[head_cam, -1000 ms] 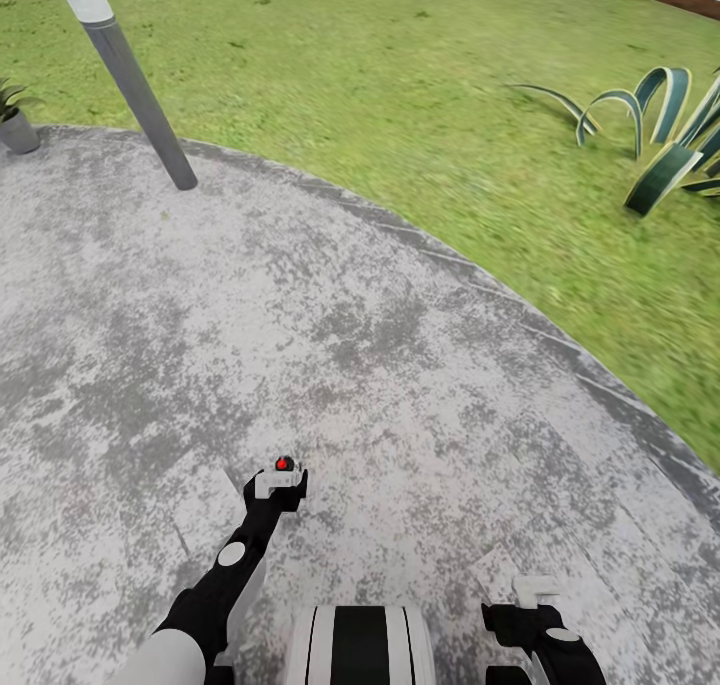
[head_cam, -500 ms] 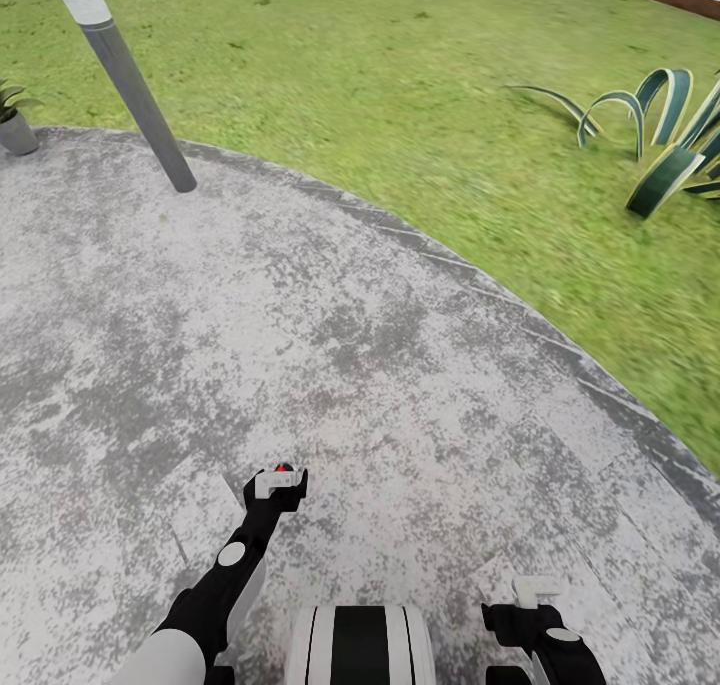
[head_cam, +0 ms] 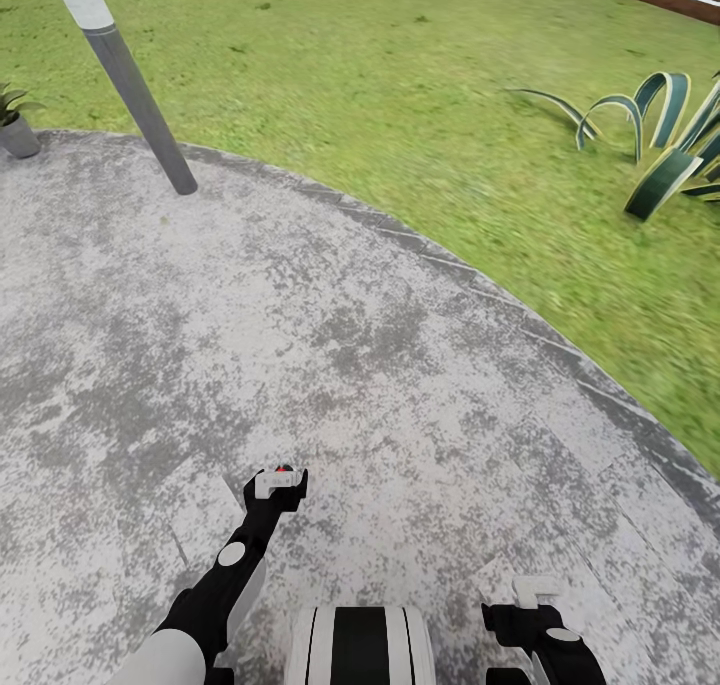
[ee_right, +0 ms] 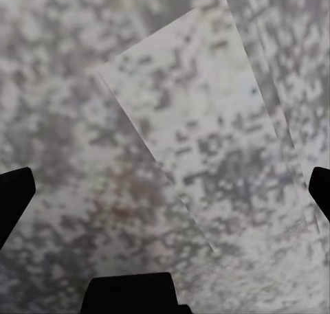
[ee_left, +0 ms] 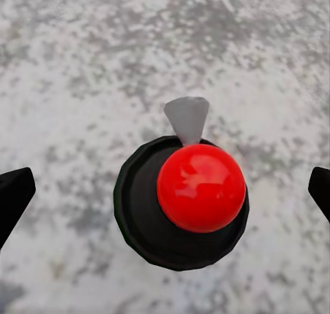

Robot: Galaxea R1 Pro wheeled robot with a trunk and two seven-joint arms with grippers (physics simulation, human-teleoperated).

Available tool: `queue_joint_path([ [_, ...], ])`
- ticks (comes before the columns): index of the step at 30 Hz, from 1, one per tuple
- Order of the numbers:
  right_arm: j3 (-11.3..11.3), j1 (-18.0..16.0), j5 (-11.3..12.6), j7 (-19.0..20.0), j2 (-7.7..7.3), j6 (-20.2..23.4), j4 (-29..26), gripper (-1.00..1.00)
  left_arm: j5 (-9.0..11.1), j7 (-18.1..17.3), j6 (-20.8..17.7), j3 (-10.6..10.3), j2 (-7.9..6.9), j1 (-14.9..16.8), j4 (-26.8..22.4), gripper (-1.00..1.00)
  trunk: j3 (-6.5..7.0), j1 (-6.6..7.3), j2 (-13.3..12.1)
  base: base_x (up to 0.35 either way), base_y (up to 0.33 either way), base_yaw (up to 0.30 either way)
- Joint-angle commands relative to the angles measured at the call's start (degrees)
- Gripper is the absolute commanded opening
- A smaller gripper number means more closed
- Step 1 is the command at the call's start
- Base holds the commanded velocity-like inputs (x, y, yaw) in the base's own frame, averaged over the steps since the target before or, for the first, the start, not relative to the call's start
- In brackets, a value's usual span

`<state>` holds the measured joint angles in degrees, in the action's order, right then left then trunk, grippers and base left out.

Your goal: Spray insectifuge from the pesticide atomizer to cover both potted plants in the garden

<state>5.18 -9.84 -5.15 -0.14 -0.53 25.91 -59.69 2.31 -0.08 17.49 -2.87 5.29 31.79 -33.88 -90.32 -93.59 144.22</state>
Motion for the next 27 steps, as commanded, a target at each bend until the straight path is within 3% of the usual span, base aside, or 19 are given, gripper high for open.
queue_joint_path([
  [1,0.0,0.0,-0.5,0.1,0.0,0.3,-0.1,1.0,0.2,0.0,0.2,-0.1,-0.02,0.0,0.0,1.0,-0.03,0.01,0.0,0.0,0.0,0.0],
  [27,-0.1,0.0,-0.5,0.1,0.0,0.3,-0.1,1.0,0.3,0.0,0.2,-0.1,-0.02,0.0,0.0,1.0,0.32,0.01,0.0,-0.009,0.0,0.0],
])
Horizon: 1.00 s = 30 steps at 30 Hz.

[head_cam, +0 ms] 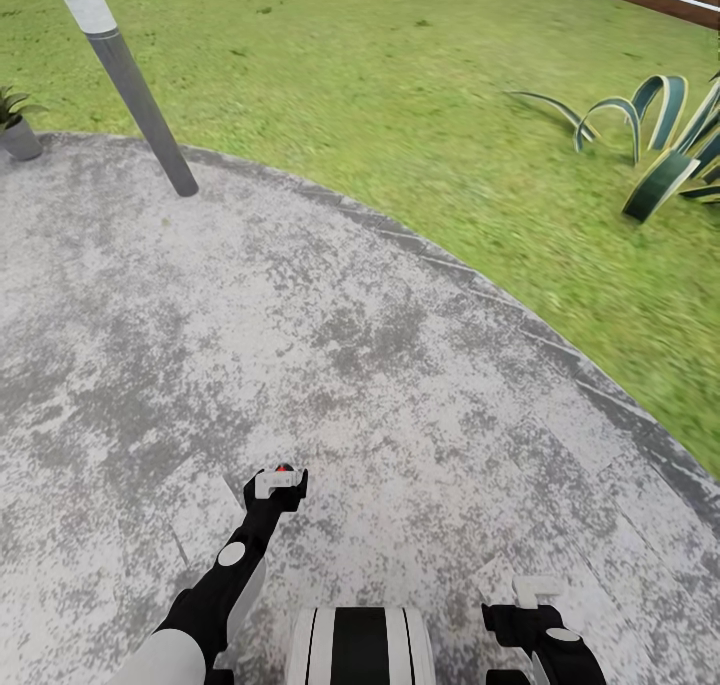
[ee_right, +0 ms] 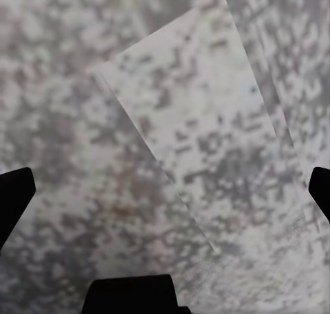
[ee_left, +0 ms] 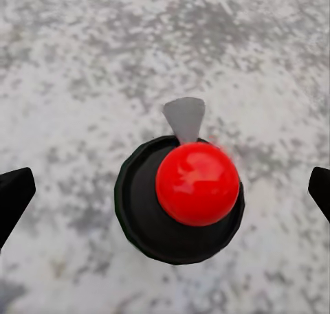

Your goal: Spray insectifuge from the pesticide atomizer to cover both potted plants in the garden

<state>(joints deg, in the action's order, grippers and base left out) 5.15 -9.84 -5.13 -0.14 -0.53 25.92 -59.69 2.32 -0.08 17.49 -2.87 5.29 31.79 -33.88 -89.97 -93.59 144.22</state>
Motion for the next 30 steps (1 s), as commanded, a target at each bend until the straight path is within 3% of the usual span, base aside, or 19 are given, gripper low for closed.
queue_joint_path([
  [1,0.0,0.0,-0.5,0.0,0.0,0.3,-0.1,1.0,0.2,0.0,0.2,-0.1,-0.02,0.0,0.0,1.0,0.05,0.01,0.0,0.0,0.0,0.0],
  [30,0.0,0.0,-0.6,0.0,0.0,0.4,-0.1,1.0,0.3,0.0,0.2,-0.1,-0.02,0.0,0.0,1.0,0.13,0.01,0.0,-0.019,0.0,0.0],
])
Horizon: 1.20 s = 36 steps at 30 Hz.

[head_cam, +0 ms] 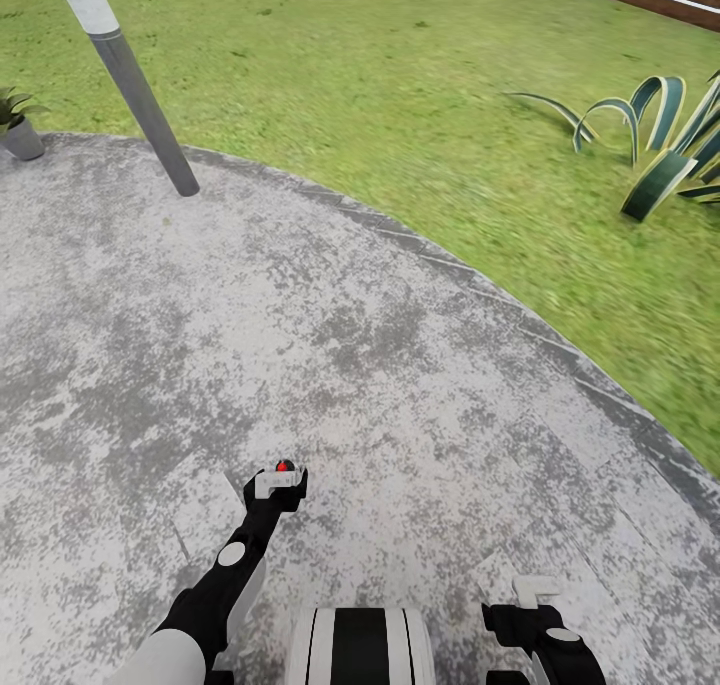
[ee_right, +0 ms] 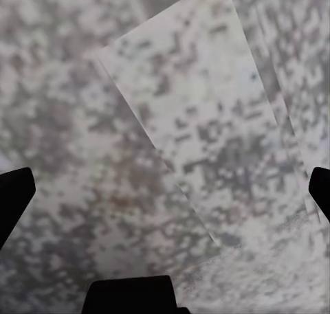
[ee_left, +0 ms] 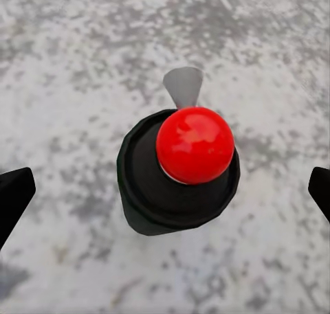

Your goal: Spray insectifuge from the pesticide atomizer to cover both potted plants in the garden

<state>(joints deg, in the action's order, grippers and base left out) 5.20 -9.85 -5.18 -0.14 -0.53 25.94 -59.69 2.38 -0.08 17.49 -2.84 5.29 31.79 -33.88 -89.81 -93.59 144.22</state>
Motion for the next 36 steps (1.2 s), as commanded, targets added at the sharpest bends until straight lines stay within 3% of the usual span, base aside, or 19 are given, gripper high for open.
queue_joint_path([
  [1,0.0,0.0,-0.5,0.1,0.0,0.3,-0.1,1.0,0.3,0.0,0.2,-0.1,-0.02,0.0,0.0,1.0,-0.03,0.01,0.0,0.0,0.0,0.0],
  [21,0.0,0.0,-0.5,0.1,0.0,0.3,-0.1,1.0,0.2,0.0,0.2,-0.1,-0.02,0.0,0.1,1.0,-0.03,0.01,0.0,0.024,0.0,0.0],
  [22,0.0,0.0,-0.5,0.1,0.0,0.3,-0.1,1.0,0.2,0.0,0.2,-0.1,-0.02,0.0,0.1,-1.0,-0.03,0.01,0.0,0.0,0.0,0.0],
  [36,0.0,0.0,-0.5,0.1,0.0,0.3,-0.1,1.0,0.3,0.0,0.1,-0.1,-0.02,0.0,0.1,-1.0,-0.03,0.01,0.0,0.0,0.0,0.0],
])
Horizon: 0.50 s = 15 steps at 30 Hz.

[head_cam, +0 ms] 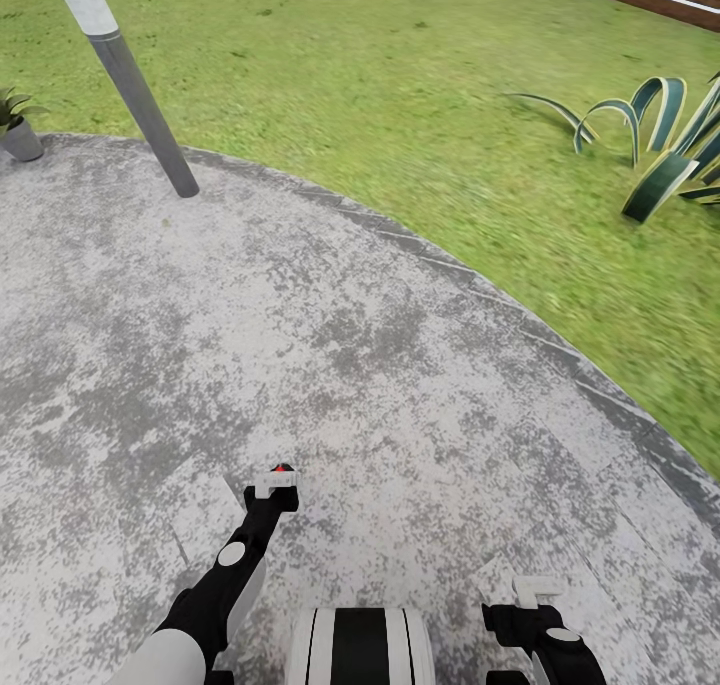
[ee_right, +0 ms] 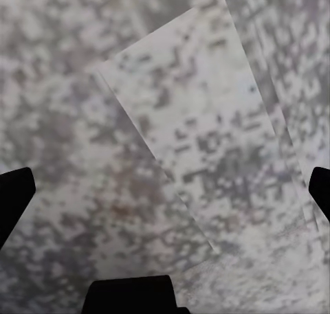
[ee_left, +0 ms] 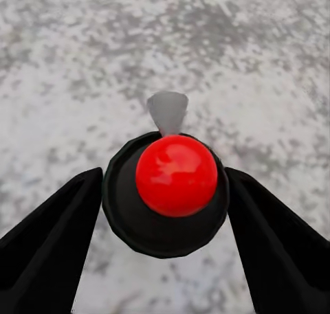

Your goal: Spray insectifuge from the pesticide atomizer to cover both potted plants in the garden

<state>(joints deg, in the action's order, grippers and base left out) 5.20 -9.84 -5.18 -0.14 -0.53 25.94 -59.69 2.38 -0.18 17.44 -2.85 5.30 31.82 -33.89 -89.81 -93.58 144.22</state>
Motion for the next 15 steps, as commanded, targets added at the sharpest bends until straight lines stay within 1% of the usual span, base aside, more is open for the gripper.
queue_joint_path([
  [1,0.0,0.0,-0.5,0.1,0.0,0.3,-0.1,1.0,0.3,0.1,0.2,0.0,-0.03,0.0,0.1,-1.0,-0.03,0.0,0.0,0.0,0.0,0.0],
  [15,0.0,0.0,-0.5,0.1,0.0,0.3,-0.1,1.0,0.3,0.1,0.1,-0.1,-0.03,0.0,0.1,-1.0,-0.03,0.0,0.0,0.0,0.0,0.0],
])
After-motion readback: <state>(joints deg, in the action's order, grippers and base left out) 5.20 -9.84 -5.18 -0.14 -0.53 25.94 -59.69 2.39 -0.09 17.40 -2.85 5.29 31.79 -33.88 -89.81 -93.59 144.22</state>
